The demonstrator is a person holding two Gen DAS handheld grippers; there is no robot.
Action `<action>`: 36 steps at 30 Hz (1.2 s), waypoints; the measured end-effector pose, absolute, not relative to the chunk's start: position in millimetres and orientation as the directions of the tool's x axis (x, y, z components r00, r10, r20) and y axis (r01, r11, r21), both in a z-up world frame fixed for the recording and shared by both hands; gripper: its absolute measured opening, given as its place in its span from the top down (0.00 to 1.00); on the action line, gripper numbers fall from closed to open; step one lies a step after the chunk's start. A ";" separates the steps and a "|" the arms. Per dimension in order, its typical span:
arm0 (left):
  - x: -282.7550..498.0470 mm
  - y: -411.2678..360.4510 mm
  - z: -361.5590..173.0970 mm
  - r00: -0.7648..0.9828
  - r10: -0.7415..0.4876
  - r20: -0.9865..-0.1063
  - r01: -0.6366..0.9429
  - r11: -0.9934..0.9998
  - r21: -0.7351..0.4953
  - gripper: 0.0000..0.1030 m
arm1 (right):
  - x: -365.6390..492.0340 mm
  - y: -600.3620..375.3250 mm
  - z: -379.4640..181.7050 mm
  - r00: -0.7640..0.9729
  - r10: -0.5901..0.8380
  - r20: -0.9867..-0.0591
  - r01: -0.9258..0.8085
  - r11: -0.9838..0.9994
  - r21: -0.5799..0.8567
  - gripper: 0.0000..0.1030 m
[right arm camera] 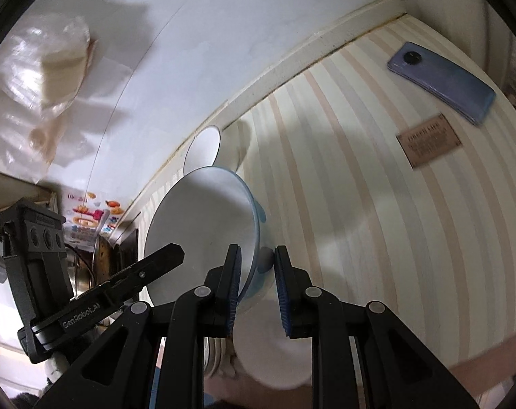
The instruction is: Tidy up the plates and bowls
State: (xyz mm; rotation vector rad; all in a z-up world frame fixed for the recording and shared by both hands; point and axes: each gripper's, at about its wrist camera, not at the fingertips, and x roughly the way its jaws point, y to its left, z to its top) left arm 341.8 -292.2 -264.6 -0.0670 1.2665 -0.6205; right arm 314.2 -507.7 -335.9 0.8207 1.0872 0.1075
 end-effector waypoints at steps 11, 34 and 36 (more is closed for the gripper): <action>293.4 -278.7 -291.3 0.087 -0.430 -0.899 0.423 0.833 -0.357 0.78 | 252.8 -479.9 -358.9 0.416 0.465 -0.782 0.338 0.719 0.607 0.79; 281.6 -281.1 -335.7 0.041 -0.316 -0.948 0.448 0.854 -0.266 0.78 | 242.7 -467.2 -386.3 0.332 0.446 -0.831 0.347 0.761 0.548 0.79; 280.9 -281.8 -335.0 0.043 -0.314 -0.948 0.452 0.853 -0.262 0.78 | 242.3 -467.4 -387.5 0.323 0.443 -0.837 0.351 0.765 0.540 0.79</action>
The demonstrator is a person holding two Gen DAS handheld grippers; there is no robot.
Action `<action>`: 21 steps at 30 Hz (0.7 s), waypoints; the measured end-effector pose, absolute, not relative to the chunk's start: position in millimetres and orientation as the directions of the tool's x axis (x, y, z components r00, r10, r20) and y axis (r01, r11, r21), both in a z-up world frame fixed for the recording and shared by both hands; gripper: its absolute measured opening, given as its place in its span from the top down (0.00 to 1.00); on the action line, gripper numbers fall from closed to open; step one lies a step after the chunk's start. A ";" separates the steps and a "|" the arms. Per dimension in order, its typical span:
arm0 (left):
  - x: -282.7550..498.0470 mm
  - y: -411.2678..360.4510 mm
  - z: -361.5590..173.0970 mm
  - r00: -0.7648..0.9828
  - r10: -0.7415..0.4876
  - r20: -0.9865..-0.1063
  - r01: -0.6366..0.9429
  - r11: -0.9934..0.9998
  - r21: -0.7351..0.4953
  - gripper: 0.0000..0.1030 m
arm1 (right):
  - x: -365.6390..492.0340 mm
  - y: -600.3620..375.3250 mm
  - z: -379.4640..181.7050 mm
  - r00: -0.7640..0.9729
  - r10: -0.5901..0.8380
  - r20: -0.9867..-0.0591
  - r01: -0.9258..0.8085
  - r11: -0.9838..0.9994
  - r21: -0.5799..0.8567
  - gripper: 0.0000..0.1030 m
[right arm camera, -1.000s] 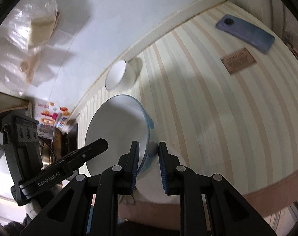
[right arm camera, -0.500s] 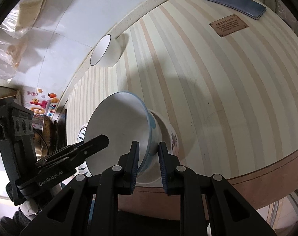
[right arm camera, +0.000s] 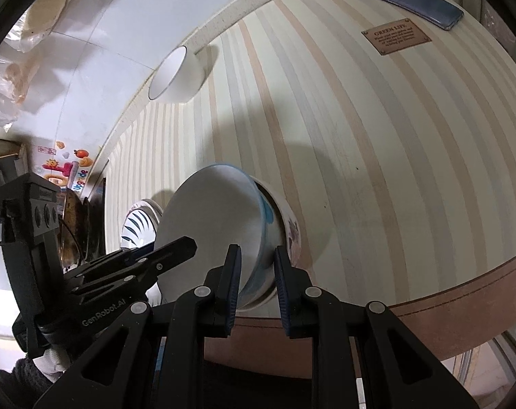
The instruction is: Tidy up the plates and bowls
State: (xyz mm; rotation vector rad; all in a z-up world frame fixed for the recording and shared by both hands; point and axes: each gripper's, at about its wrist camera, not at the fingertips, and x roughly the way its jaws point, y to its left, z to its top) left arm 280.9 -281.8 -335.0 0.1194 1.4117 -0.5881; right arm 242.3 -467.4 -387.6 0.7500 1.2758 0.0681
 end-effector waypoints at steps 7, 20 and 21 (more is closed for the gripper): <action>280.8 -284.5 -334.3 0.041 -0.303 -0.952 0.446 0.858 -0.254 0.78 | 246.5 -467.3 -387.8 0.295 0.441 -0.848 0.346 0.778 0.525 0.79; 316.9 -260.7 -278.2 0.174 -0.372 -0.912 0.344 0.891 -0.297 0.70 | 295.7 -492.2 -334.2 0.309 0.461 -0.832 0.294 0.786 0.544 0.52; 330.2 -257.9 -273.9 0.192 -0.376 -0.907 0.323 0.896 -0.303 0.70 | 308.3 -492.7 -330.2 0.318 0.471 -0.823 0.276 0.784 0.556 0.50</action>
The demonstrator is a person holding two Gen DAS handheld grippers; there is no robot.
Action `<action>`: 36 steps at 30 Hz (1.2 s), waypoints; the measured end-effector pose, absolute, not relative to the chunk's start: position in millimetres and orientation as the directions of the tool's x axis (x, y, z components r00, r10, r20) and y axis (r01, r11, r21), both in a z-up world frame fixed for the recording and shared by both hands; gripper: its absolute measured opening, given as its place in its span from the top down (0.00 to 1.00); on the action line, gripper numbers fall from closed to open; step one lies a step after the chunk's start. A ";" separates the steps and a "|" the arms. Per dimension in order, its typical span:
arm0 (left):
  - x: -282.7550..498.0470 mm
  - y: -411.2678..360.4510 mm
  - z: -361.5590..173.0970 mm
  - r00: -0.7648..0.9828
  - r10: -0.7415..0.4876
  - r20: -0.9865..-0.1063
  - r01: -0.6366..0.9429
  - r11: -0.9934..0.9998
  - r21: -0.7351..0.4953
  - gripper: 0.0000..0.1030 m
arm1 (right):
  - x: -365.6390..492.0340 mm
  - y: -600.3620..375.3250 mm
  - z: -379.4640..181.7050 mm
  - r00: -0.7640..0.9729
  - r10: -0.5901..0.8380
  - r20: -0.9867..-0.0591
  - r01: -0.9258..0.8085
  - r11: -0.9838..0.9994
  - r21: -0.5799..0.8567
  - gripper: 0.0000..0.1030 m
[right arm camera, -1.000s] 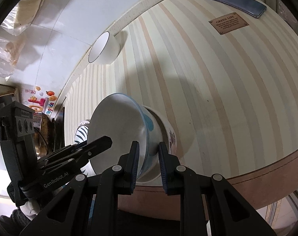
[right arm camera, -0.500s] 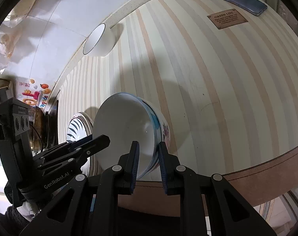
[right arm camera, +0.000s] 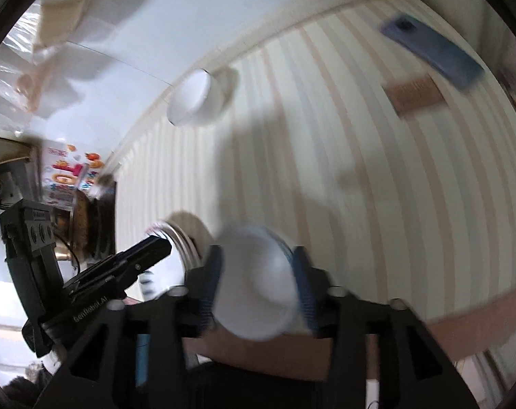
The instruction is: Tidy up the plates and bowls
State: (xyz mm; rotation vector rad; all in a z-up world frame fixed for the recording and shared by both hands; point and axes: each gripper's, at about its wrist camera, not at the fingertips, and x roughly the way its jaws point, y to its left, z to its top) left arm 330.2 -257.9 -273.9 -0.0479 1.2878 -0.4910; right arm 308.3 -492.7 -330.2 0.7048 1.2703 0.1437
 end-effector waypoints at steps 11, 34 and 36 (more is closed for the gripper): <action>501.1 -224.4 -311.4 0.231 -0.374 -0.898 0.073 0.927 -0.368 0.70 | 480.3 -483.1 -366.4 0.369 0.552 -0.748 0.245 0.719 0.651 0.50; 551.5 -214.3 -379.8 0.152 -0.420 -0.895 0.033 0.907 -0.420 0.81 | 578.2 -454.2 -438.7 0.283 0.584 -0.761 0.211 0.736 0.643 0.81; 552.9 -214.8 -376.2 0.158 -0.415 -0.896 0.036 0.909 -0.414 0.81 | 577.3 -451.8 -436.2 0.286 0.582 -0.761 0.211 0.736 0.643 0.81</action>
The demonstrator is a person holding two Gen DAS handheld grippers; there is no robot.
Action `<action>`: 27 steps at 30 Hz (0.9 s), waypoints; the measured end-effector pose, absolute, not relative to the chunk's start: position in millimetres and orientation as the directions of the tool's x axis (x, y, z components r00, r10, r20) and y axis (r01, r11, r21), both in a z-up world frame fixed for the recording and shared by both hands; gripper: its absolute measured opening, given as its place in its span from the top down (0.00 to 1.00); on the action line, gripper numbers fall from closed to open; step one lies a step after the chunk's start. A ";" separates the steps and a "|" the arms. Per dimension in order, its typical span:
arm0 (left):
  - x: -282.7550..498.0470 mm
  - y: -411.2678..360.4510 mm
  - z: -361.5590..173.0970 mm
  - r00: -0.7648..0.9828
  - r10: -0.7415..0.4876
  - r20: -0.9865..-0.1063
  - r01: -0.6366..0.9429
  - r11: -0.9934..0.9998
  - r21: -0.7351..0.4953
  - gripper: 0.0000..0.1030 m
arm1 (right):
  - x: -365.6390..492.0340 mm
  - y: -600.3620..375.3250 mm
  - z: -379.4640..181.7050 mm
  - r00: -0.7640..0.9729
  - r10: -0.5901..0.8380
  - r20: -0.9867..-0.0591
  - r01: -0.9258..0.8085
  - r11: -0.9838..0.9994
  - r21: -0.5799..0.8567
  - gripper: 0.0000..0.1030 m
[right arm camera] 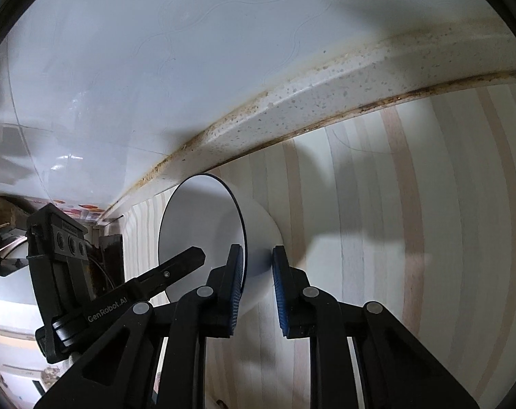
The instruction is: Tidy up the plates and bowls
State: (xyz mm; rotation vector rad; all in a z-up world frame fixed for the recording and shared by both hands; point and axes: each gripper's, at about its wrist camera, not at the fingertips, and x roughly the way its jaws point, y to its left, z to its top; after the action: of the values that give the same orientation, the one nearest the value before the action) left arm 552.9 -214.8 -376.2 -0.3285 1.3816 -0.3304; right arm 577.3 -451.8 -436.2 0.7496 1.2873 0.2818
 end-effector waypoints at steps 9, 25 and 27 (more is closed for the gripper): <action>535.0 -216.9 -342.4 0.200 -0.415 -0.888 0.079 0.910 -0.408 0.81 | 562.1 -448.4 -406.6 0.315 0.566 -0.762 0.175 0.755 0.632 0.81; 446.5 -234.7 -276.5 0.212 -0.448 -0.869 0.221 0.888 -0.404 0.81 | 445.8 -464.9 -340.7 0.392 0.524 -0.756 0.205 0.751 0.627 0.81; 432.7 -235.7 -272.2 0.206 -0.452 -0.868 0.241 0.883 -0.403 0.81 | 427.9 -466.7 -333.9 0.401 0.512 -0.760 0.211 0.755 0.621 0.81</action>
State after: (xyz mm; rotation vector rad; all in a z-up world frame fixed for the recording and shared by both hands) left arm 432.7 -235.7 -272.2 -0.1941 1.2757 -0.4871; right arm 427.9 -466.7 -333.9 0.7292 1.1689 0.2131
